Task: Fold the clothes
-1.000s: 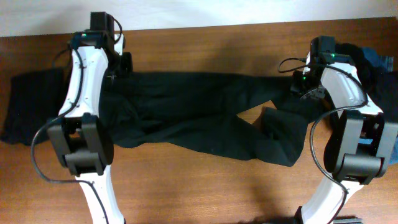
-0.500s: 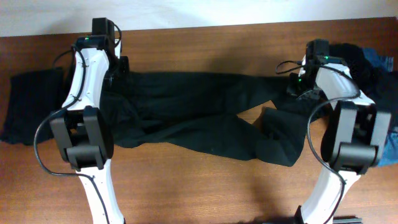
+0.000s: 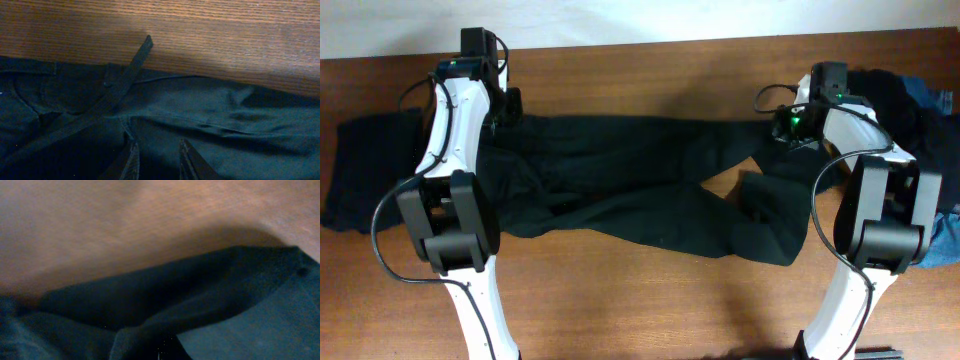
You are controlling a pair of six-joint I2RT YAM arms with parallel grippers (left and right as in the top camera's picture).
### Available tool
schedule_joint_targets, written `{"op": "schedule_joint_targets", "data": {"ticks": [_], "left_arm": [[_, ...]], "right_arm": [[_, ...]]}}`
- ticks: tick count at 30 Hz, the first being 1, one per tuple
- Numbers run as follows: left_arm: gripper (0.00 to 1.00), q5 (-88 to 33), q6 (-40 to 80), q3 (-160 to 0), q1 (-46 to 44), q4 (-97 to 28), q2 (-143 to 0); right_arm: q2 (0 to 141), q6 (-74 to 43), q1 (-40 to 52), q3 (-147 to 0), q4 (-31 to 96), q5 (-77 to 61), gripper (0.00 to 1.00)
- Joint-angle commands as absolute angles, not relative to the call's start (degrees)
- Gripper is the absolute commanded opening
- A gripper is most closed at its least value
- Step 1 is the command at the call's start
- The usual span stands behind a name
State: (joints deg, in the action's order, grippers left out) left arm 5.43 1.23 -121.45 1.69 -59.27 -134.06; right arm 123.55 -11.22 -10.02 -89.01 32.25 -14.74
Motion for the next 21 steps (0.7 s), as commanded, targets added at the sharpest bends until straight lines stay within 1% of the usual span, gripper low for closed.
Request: {"op": "schedule_joint_targets", "data": {"ticks": [1, 7, 10, 13, 16, 21], "left_arm": [[0.27, 6.04, 0.32, -121.86, 1.93, -59.20, -134.78], [0.27, 6.04, 0.32, -121.86, 1.93, -59.16, -134.78], [0.27, 6.02, 0.34, -121.86, 1.93, -59.18, -134.78], [0.27, 5.98, 0.34, -121.86, 1.93, -59.18, -134.78], [0.27, 5.82, 0.34, -121.86, 1.93, -59.18, -134.78], [0.27, 5.82, 0.34, -121.89, 1.93, -59.18, -134.78]], "right_arm": [[123.83, -14.06, -9.02, -88.95, 29.58, -21.06, 0.05], [123.83, -13.21, -5.13, -88.95, 24.56, -18.72, 0.04], [123.83, -7.94, -2.66, -89.71, 24.60, -15.73, 0.04], [123.81, -1.98, -0.80, -92.16, 28.77, -11.00, 0.04], [123.81, -1.69, -0.49, -95.83, 34.17, -7.25, 0.04], [123.79, -1.69, -1.69, -104.03, 44.34, -7.16, 0.04]]}}
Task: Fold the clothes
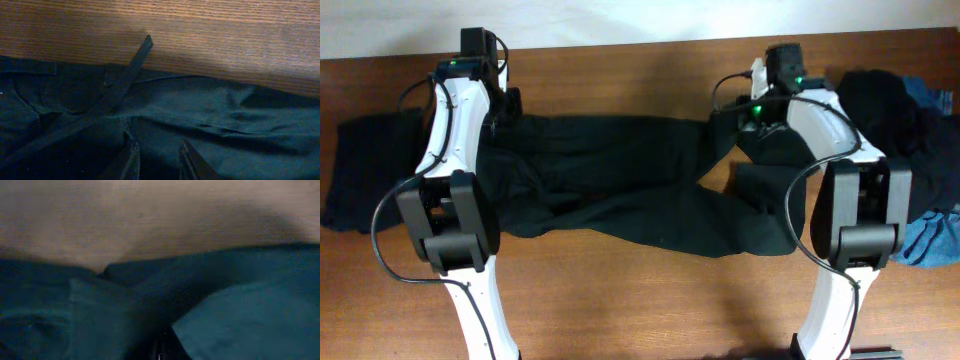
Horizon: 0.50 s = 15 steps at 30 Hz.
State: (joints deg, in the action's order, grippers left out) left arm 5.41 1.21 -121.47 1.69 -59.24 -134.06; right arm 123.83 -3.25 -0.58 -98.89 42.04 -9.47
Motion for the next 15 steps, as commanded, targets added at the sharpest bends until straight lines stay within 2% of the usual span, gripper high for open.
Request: {"op": "schedule_joint_targets", "data": {"ticks": [1, 9, 15], "left_arm": [[0.27, 5.82, 0.34, -121.86, 1.93, -59.18, -134.78], [0.27, 5.82, 0.36, -121.89, 1.93, -59.16, -134.78], [0.27, 5.80, 0.36, -121.89, 1.93, -59.37, -134.78]], "right_arm": [[123.79, -1.78, -2.11, -105.56, 46.11, -6.96, 0.04], [124.16, -8.08, -6.92, -108.75, 56.34, -6.66, 0.04], [124.20, -11.00, -9.65, -105.84, 56.64, -0.54, 0.04]]}}
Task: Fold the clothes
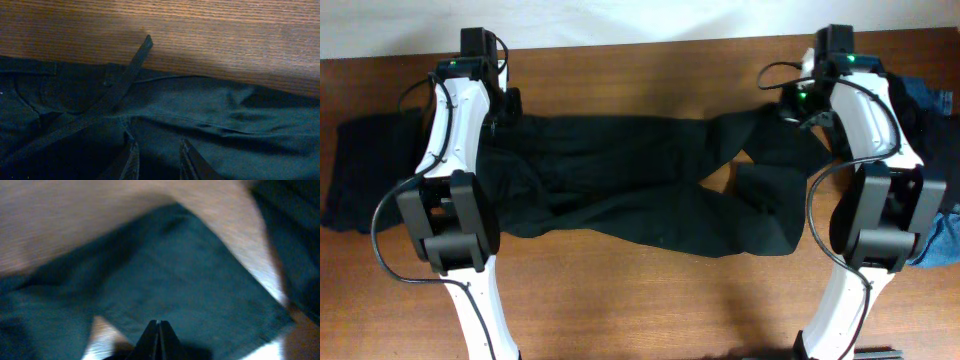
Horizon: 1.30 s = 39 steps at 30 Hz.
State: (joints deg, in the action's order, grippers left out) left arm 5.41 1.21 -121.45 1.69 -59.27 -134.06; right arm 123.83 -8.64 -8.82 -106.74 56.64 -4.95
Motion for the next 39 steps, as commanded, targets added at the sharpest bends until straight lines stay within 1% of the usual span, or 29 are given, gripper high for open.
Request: {"op": "schedule_joint_targets", "data": {"ticks": [1, 6, 13, 19, 25, 39], "left_arm": [[0.27, 5.80, 0.36, -121.89, 1.93, -59.55, -134.78], [0.27, 5.80, 0.36, -121.89, 1.93, -60.49, -134.78], [0.27, 5.37, 0.36, -121.89, 1.91, -60.93, -134.78], [0.27, 5.37, 0.36, -121.89, 1.91, -63.02, -134.78], [0.27, 5.37, 0.40, -121.89, 1.87, -64.34, -134.78], [0.27, 5.39, 0.38, -121.89, 1.76, -65.23, -134.78]], "right_arm": [[124.20, -10.72, -10.11, -105.84, 56.58, 0.86, 0.04], [124.73, -4.82, -12.64, -105.84, 54.89, 0.84, 0.04], [130.80, 10.24, -15.77, -105.86, 53.43, -6.09, 0.04], [133.40, 11.11, -16.56, -105.86, 46.59, -4.29, 0.04], [133.82, 11.14, -18.68, -106.17, 43.27, -4.01, 0.04], [134.54, 11.11, -29.56, -106.17, 41.28, -3.81, 0.04]]}}
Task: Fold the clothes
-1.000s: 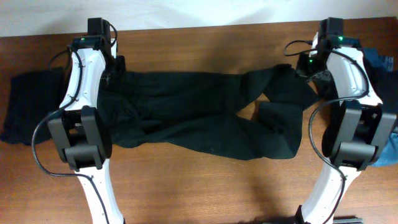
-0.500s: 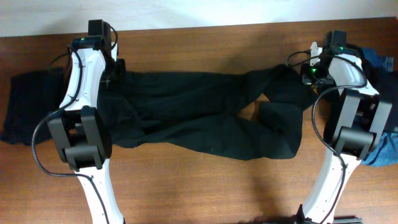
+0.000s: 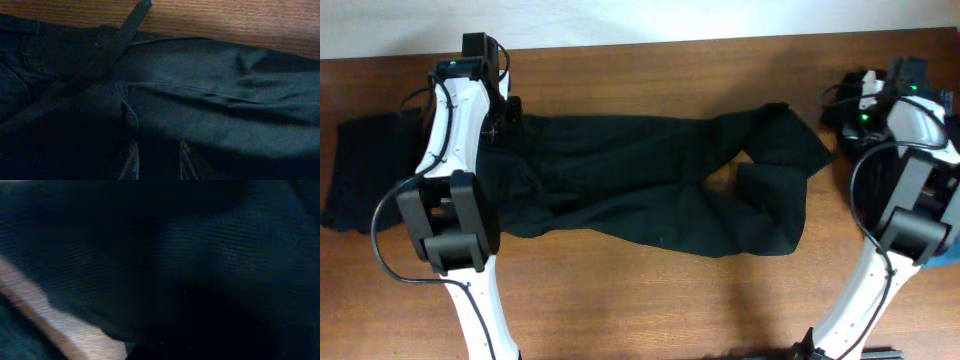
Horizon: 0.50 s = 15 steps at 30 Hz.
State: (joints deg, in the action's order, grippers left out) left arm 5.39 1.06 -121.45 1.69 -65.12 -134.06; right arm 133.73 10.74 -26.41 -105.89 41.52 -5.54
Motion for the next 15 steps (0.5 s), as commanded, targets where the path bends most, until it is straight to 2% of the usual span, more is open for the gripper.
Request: {"op": "schedule_joint_targets", "data": {"ticks": [1, 8, 15], "left_arm": [[0.28, 5.39, 0.38, -121.89, 1.76, -65.39, -134.78], [0.27, 5.39, 0.38, -121.89, 1.78, -66.26, -134.78], [0.28, 5.39, 0.38, -121.89, 1.76, -65.78, -134.78]], "right_arm": [[134.54, 11.11, -30.35, -106.17, 41.25, -3.64, 0.04], [134.52, 10.46, -34.85, -106.19, 41.10, -0.75, 0.04], [134.17, 9.52, -34.96, -109.23, 43.90, -3.25, 0.04]]}}
